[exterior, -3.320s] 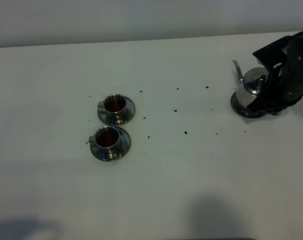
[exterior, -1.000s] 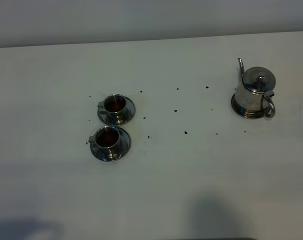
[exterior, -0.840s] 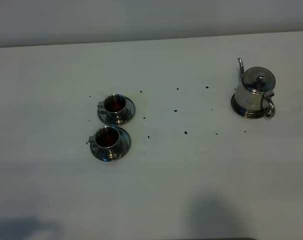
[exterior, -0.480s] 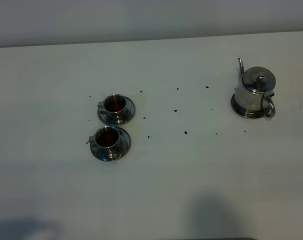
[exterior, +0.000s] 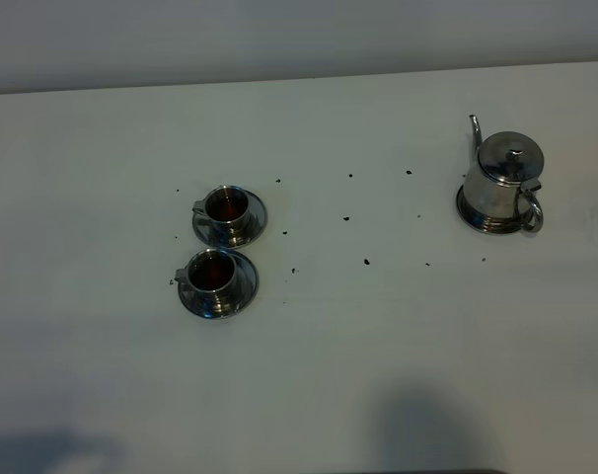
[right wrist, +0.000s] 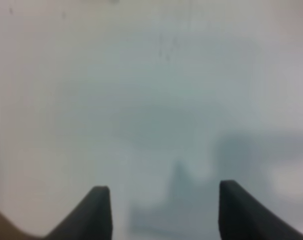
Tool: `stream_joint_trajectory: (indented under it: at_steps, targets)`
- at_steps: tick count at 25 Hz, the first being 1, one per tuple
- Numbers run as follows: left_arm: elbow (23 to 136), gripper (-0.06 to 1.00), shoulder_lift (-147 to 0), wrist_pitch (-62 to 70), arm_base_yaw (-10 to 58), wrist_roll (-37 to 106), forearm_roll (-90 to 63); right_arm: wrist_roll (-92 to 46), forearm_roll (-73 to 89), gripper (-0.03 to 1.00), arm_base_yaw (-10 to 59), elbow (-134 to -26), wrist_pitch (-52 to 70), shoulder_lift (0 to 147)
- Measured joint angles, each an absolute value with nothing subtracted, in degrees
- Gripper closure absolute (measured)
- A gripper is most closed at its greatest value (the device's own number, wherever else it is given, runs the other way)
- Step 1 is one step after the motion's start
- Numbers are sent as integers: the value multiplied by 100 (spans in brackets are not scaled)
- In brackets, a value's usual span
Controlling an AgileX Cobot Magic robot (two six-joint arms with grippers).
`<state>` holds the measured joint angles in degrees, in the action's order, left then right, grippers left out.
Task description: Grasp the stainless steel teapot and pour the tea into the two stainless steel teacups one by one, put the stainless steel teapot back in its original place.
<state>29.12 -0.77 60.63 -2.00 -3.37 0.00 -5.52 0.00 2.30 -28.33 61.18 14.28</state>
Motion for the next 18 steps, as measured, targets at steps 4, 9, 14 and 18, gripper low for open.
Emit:
stream_joint_trajectory:
  at_steps: [4,9,14,18]
  targets:
    - [2912,58,-77,6063,-200,-337,0,-546,0,51,219,-2828,6118,868]
    - [2912,58,-77,6063,-200,-337,0,-546,0,51,219,-2822,6118,371]
    - [2912,58,-77,6063,-200,-337,0,-551,0,51,219,-2822,6118,-11]
    - [2912,58,-77,6063,-200,-337,0,-563,0,51,219,-2822,6118,-40]
